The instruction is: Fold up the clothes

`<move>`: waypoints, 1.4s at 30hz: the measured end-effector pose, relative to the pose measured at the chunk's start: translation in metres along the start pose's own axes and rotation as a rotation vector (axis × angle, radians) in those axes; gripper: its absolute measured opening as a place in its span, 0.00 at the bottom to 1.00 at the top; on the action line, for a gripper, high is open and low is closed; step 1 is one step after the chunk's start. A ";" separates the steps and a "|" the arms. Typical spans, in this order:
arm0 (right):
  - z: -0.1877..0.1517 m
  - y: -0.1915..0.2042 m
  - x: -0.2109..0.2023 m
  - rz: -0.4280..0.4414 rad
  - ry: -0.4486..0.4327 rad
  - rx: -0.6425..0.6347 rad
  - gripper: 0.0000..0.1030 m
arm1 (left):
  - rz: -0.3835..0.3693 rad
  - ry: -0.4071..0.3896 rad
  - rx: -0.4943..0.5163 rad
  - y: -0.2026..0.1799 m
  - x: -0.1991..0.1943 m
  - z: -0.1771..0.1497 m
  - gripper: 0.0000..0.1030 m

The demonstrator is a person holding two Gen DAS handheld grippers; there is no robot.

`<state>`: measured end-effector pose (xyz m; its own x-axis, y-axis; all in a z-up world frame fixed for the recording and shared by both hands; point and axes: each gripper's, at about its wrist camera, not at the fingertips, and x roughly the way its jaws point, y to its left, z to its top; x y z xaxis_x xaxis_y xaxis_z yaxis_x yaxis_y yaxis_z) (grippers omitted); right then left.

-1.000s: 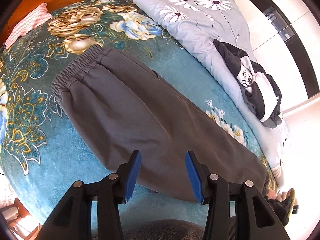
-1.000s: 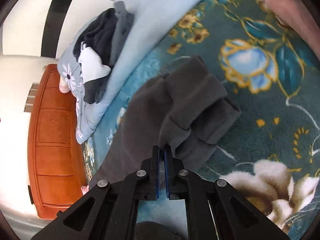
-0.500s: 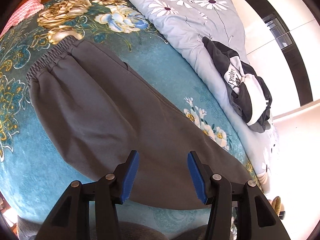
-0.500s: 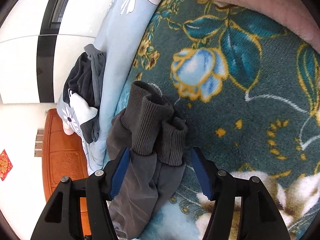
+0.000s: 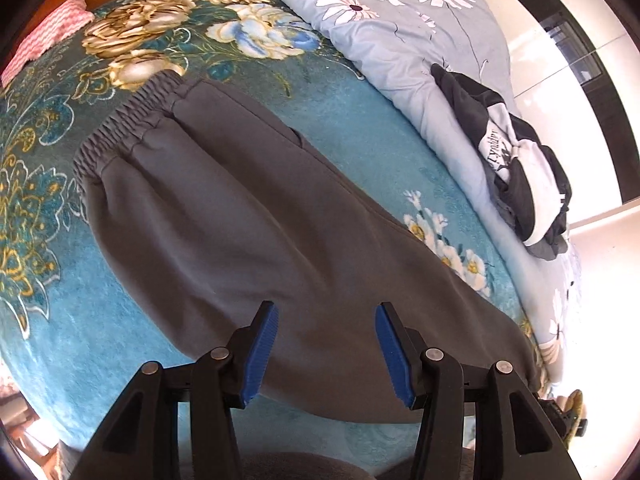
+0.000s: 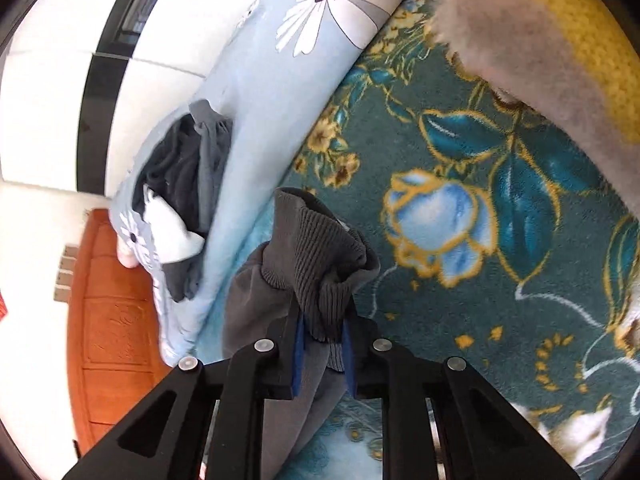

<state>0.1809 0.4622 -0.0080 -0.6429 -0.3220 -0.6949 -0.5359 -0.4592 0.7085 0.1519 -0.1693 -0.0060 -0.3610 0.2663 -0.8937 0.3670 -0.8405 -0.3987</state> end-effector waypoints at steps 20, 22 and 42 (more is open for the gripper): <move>-0.229 0.300 0.076 -0.166 0.208 -1.080 0.17 | -0.088 -0.019 -0.151 0.094 -0.018 -0.022 0.53; -0.262 0.295 0.110 -0.225 0.301 -1.130 0.17 | -0.103 -0.035 -0.156 0.109 -0.032 -0.026 0.53; -0.225 0.200 0.114 0.175 0.471 -0.609 0.47 | -0.203 0.032 0.185 0.014 -0.005 0.002 0.57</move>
<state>0.1239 0.1472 0.0273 -0.3180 -0.6857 -0.6547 0.0329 -0.6981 0.7152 0.1573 -0.1837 -0.0068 -0.3825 0.4504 -0.8067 0.1257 -0.8396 -0.5284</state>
